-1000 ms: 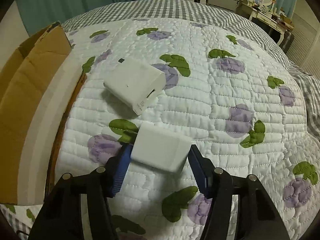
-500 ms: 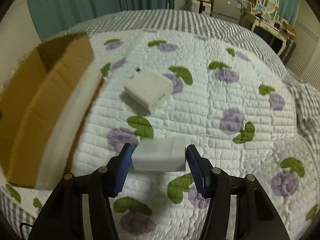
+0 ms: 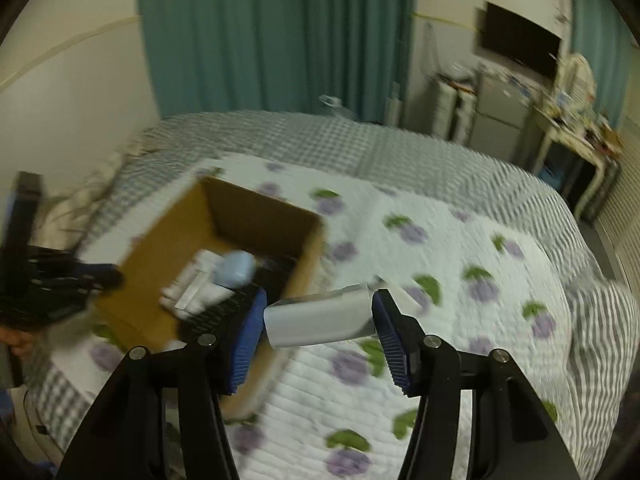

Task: Organize rigid objects
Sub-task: 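Carry the charger into the box and open the right tool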

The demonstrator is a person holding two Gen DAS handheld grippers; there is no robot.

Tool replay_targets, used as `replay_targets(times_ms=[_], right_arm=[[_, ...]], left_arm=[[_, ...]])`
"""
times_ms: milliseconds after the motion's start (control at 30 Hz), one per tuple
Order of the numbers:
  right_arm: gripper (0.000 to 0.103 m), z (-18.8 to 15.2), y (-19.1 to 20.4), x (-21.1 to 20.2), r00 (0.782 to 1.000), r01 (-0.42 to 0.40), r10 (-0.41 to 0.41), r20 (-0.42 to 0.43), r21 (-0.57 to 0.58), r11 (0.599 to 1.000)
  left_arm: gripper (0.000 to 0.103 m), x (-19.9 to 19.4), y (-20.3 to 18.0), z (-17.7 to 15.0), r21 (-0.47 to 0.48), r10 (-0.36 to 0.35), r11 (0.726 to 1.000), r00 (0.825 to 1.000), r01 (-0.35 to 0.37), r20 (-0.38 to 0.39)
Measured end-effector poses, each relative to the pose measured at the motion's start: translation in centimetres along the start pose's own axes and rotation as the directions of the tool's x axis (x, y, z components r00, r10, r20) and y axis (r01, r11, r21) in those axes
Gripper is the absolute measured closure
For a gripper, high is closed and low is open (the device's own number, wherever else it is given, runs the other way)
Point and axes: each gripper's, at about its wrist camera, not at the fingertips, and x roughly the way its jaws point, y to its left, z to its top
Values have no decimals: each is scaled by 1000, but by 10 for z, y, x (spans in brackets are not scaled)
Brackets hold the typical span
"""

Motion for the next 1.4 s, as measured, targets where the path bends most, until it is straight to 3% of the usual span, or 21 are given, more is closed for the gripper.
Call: replay_targets(times_ms=[233,500,800,1133,1200,1267,1400], right_arm=[[48,11,66,23,995,-97,96,-15,-100,990],[48,-9,116,77,989,-109,89,-117,-176,978],[48,-24,124,107,982,-111,77,-175,-194,975],[48,-27,124,106,981,-110,75,-179,-191,975],[40,-25,123,102,986,-92,63,-155,-191,977],[25,-23,121,94,992,-63,40,-120,-198,978],[23,-16,112,70,998,-24,12,-57,-213,977]], left_arm=[[95,0,1,-1,0,-4,1000,1000,4,4],[95,0,3,-2,-5,-19,1000,1000,19,14],[95,0,5,-2,-5,-26,1000,1000,27,16],[95,0,4,-1,-7,-22,1000,1000,22,13],[95,0,4,-2,-5,-18,1000,1000,18,14],[95,0,4,-2,-5,-21,1000,1000,21,13],[95,-1,4,-2,-7,-21,1000,1000,22,12]])
